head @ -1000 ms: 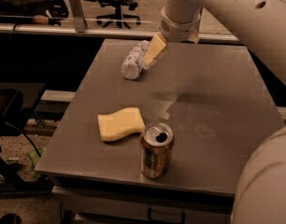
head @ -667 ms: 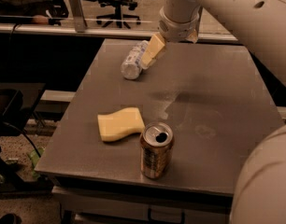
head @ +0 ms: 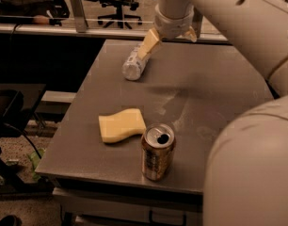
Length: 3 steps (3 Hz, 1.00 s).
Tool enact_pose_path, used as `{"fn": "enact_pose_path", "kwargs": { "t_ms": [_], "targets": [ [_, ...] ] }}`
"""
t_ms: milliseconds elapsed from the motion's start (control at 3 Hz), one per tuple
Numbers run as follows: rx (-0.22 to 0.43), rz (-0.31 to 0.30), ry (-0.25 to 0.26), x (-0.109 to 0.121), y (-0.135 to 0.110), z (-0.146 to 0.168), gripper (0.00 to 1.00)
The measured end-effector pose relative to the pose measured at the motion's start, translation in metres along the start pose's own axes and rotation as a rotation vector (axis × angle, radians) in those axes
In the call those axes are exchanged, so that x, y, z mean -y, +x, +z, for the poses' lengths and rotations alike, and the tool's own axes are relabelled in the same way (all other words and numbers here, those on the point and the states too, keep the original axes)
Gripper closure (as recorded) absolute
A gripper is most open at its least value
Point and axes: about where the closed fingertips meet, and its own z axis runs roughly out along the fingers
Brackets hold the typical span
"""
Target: Place blue plastic bottle upright
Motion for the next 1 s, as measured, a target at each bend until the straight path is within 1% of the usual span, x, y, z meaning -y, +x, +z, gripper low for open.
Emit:
{"fn": "enact_pose_path", "kwargs": {
  "t_ms": [333, 667, 1000],
  "targets": [
    [-0.016, 0.095, 0.016, 0.000, -0.026, 0.008, 0.00],
    [-0.025, 0.157, 0.021, -0.001, -0.047, 0.016, 0.00],
    [-0.030, 0.195, 0.019, -0.004, -0.060, 0.024, 0.00]
  ]
}}
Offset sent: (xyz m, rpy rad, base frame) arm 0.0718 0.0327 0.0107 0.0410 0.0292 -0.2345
